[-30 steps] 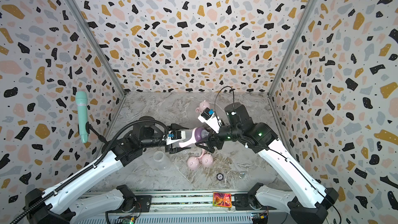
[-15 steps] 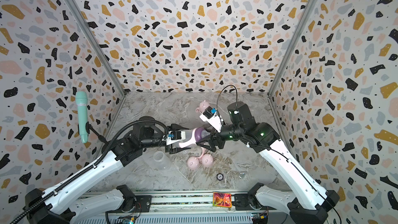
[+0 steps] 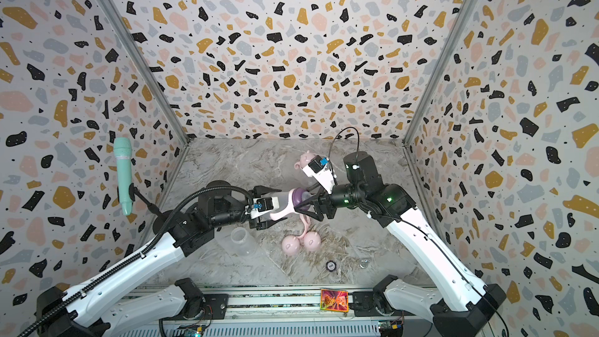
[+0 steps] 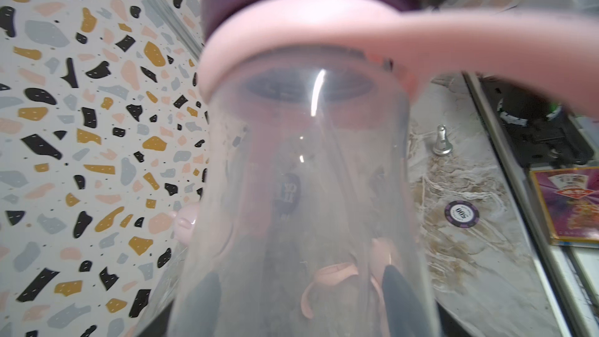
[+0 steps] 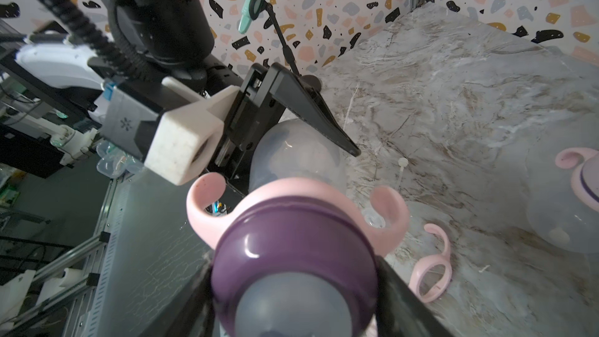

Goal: Assemble the baby bottles
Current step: Screw the nipple onto the baby bottle.

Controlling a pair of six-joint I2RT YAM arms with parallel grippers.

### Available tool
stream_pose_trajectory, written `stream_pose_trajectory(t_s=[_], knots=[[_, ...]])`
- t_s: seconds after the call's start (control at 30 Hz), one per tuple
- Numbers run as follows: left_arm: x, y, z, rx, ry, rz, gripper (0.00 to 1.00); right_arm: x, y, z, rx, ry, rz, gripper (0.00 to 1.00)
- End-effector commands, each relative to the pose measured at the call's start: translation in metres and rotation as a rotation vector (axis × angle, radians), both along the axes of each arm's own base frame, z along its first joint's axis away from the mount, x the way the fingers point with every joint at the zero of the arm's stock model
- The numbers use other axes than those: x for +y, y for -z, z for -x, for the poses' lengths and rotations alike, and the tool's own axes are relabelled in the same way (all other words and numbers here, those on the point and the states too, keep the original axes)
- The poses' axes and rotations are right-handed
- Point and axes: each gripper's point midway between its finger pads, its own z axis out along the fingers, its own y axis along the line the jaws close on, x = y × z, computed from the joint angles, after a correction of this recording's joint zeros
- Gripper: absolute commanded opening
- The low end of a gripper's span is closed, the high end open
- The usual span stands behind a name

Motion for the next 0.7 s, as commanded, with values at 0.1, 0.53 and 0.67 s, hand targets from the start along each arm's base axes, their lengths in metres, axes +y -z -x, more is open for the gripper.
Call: stream_pose_trajectory(t_s=[0.1, 0.53, 0.67], knots=[[0.044, -0.050, -0.043, -0.429, -0.380, 0.069, 0.00, 0.006, -0.010, -0.009, 0.218, -0.008, -0.164, 0.00], [0.097, -0.041, -0.069, -0.696, -0.776, -0.156, 0.00, 0.024, -0.031, -0.038, 0.537, 0.039, -0.285, 0.21], [0.088, -0.040, -0.065, -0.591, -0.718, -0.092, 0.00, 0.009, -0.023, -0.049, 0.260, 0.123, -0.133, 0.74]])
